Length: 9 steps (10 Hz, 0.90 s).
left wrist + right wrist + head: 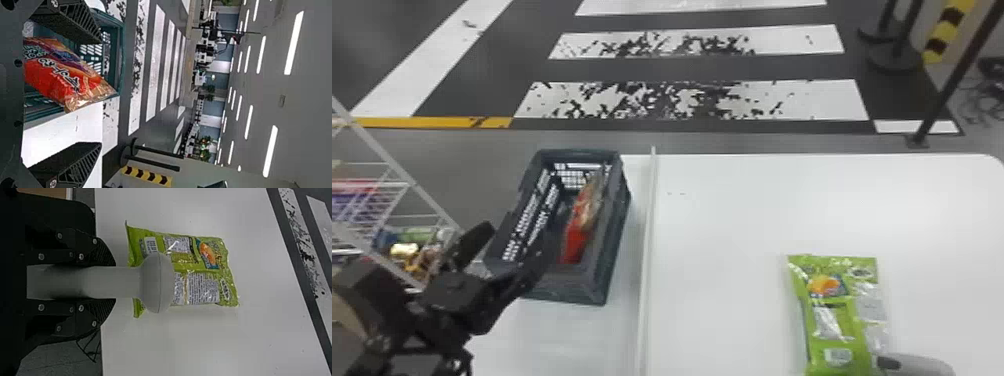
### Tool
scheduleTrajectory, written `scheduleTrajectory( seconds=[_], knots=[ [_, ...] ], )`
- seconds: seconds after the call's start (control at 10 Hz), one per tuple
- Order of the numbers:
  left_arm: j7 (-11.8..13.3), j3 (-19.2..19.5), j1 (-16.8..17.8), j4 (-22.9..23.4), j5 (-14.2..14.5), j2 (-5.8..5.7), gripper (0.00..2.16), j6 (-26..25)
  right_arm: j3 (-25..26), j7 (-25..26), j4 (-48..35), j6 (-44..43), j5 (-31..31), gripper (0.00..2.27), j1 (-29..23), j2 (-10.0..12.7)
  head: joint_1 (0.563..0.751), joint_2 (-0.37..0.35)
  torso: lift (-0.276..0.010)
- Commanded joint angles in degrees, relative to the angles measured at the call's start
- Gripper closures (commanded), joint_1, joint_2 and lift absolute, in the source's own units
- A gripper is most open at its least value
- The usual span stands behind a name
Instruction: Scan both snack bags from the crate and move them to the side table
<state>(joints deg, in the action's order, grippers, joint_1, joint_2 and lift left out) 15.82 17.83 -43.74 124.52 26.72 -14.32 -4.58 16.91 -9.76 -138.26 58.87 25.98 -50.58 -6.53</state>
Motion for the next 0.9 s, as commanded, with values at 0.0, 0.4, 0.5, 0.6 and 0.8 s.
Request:
scheduleTrajectory(
  seconds=[0.0, 0.4, 0.5, 0.6, 0.8],
  knots=[
    [0.0, 0.4, -0.6, 0.1, 0.0, 0.00, 0.07, 1.1, -0.6, 0.0, 1.9, -1.4, -0.4, 2.25, 0.8, -0.1, 0.695, 0.148, -0.029],
    [0.0, 1.0, -1.3, 0.6, 0.0, 0.35, 0.07, 1.6, -1.9, -0.7, 5.4, -3.0, -1.0, 2.25, 2.1, -0.7, 0.695, 0.167, -0.029],
    [0.0, 1.1, -1.4, 0.7, 0.0, 0.35, 0.07, 1.6, -2.2, -0.8, 5.9, -3.7, -1.2, 2.25, 2.1, -0.8, 0.695, 0.169, -0.029],
    [0.0, 1.2, -1.4, 0.8, 0.0, 0.44, 0.07, 1.6, -2.3, -0.8, 6.1, -4.1, -1.2, 2.25, 2.2, -0.8, 0.695, 0.170, -0.029],
    [0.1, 1.2, -1.5, 0.9, 0.0, 0.44, 0.07, 1.8, -2.4, -0.8, 6.4, -4.4, -1.5, 2.25, 2.3, -0.9, 0.695, 0.173, -0.029]
  ],
)
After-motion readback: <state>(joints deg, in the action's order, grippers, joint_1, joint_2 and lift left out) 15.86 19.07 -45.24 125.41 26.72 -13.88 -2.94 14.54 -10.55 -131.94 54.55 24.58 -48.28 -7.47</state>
